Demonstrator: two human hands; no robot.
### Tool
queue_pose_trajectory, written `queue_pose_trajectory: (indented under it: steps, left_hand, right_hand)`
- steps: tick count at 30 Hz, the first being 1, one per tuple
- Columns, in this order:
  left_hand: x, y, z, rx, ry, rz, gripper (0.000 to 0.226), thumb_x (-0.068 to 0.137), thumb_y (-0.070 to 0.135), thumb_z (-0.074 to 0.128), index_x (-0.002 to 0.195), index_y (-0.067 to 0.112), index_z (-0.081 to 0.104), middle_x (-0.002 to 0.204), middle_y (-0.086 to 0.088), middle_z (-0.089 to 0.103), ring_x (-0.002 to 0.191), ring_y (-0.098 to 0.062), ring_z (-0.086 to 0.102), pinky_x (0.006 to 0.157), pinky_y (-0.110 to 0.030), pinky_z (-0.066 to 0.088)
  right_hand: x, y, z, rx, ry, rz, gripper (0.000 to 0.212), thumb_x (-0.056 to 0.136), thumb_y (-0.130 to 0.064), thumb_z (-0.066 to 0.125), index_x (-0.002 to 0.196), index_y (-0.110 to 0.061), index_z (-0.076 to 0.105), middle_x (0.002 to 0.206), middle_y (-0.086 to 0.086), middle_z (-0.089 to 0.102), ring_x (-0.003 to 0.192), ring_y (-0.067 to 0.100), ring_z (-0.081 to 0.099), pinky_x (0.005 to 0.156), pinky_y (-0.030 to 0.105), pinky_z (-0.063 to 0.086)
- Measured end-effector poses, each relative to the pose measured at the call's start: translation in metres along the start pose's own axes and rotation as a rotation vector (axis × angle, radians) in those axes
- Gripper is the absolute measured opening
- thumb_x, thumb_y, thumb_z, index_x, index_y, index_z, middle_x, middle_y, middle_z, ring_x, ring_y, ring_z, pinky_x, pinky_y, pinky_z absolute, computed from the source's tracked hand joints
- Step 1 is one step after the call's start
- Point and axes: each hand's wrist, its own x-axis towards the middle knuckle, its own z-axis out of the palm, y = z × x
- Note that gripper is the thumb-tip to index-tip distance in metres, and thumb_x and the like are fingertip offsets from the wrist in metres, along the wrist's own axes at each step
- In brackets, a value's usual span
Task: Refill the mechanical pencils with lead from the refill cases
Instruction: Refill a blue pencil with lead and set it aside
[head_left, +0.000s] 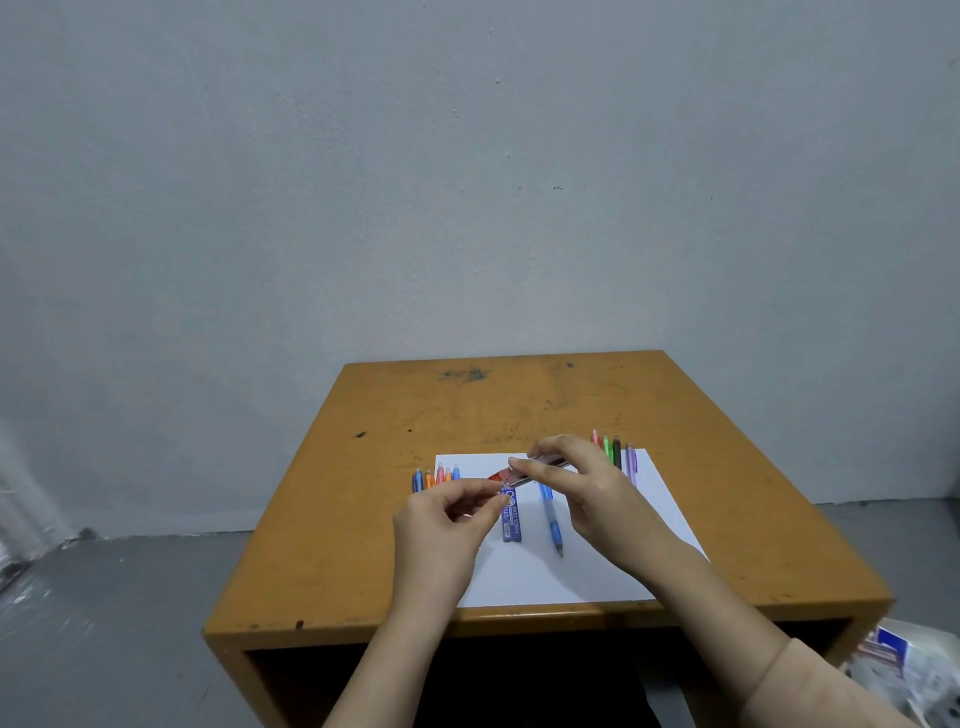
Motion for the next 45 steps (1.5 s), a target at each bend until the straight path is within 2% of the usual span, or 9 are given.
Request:
queue_pose_trajectory:
  steps: [6,10,16,24,29,35,37,41,45]
  left_hand:
    - [0.000,0.002,-0.001,0.091,-0.001,0.098,0.019,0.077,0.013,0.077,0.072,0.031,0.073,0.068,0.020,0.070,0.061,0.002,0.062,0.057,-0.009,0.043]
    - [0.002,0.002,-0.004,0.141,0.014,0.138,0.014,0.077,0.014,0.077,0.075,0.028,0.075,0.068,0.022,0.069,0.065,0.003,0.062,0.061,-0.010,0.046]
    - [0.005,-0.003,-0.009,0.212,0.031,0.156,0.007,0.078,0.018,0.076,0.082,0.024,0.076,0.077,0.021,0.068,0.076,0.004,0.062,0.065,-0.012,0.047]
    - [0.010,-0.012,-0.018,0.189,0.044,0.205,0.022,0.075,0.014,0.079,0.071,0.034,0.071,0.077,0.021,0.067,0.076,0.004,0.060,0.064,-0.009,0.045]
    - [0.013,-0.024,-0.025,0.175,0.058,0.238,0.022,0.074,0.010,0.079,0.071,0.030,0.073,0.078,0.016,0.069,0.076,0.003,0.061,0.064,-0.009,0.043]
    - [0.018,-0.044,-0.032,0.173,0.051,0.149,0.017,0.076,0.015,0.078,0.075,0.031,0.073,0.083,0.020,0.068,0.081,0.005,0.060,0.065,-0.018,0.050]
    - [0.019,-0.052,-0.034,0.178,0.050,0.108,0.012,0.076,0.018,0.077,0.081,0.029,0.074,0.088,0.019,0.067,0.086,0.008,0.059,0.066,-0.021,0.051]
    - [0.022,-0.066,-0.035,0.188,0.059,0.097,0.018,0.076,0.015,0.077,0.080,0.032,0.072,0.088,0.017,0.067,0.087,0.009,0.058,0.065,-0.012,0.049]
    - [0.024,-0.076,-0.037,0.206,0.092,0.102,0.019,0.077,0.013,0.077,0.080,0.031,0.071,0.087,0.017,0.066,0.085,0.012,0.057,0.062,-0.004,0.044]
  right_hand:
    - [-0.001,0.001,0.000,0.000,-0.020,0.008,0.060,0.071,0.016,0.058,0.120,-0.018,0.065,0.106,0.010,0.063,0.096,0.016,0.053,0.079,0.022,0.043]
    - [-0.001,0.001,-0.003,0.017,-0.030,0.009,0.059,0.072,0.016,0.055,0.120,-0.017,0.065,0.106,0.011,0.063,0.091,0.025,0.061,0.076,0.026,0.047]
    - [-0.003,0.002,-0.003,0.017,-0.069,0.062,0.069,0.063,0.020,0.072,0.120,-0.018,0.065,0.106,0.011,0.063,0.091,0.025,0.062,0.072,0.026,0.050]
    - [-0.006,0.004,0.000,0.003,-0.042,0.106,0.067,0.063,0.024,0.069,0.117,-0.016,0.068,0.106,0.010,0.064,0.093,0.025,0.063,0.074,0.024,0.050]
    - [-0.010,0.012,0.002,0.063,-0.017,0.170,0.066,0.072,0.026,0.056,0.121,-0.017,0.065,0.109,0.007,0.061,0.100,0.024,0.061,0.090,0.026,0.043]
    - [-0.017,0.015,0.007,0.102,0.022,0.259,0.058,0.080,0.019,0.057,0.122,-0.020,0.064,0.111,0.006,0.062,0.099,0.025,0.059,0.077,0.040,0.057]
    - [-0.017,0.014,0.009,0.136,0.037,0.278,0.056,0.082,0.017,0.057,0.123,-0.020,0.064,0.111,0.004,0.062,0.099,0.024,0.059,0.080,0.035,0.056]
    - [-0.018,0.007,0.010,0.216,0.025,0.382,0.061,0.086,0.008,0.058,0.130,-0.034,0.051,0.118,-0.002,0.062,0.108,0.011,0.056,0.087,0.000,0.037]
    - [-0.015,-0.001,0.010,0.294,0.029,0.411,0.062,0.089,0.001,0.061,0.133,-0.038,0.043,0.118,-0.009,0.059,0.108,0.006,0.054,0.088,-0.002,0.035]
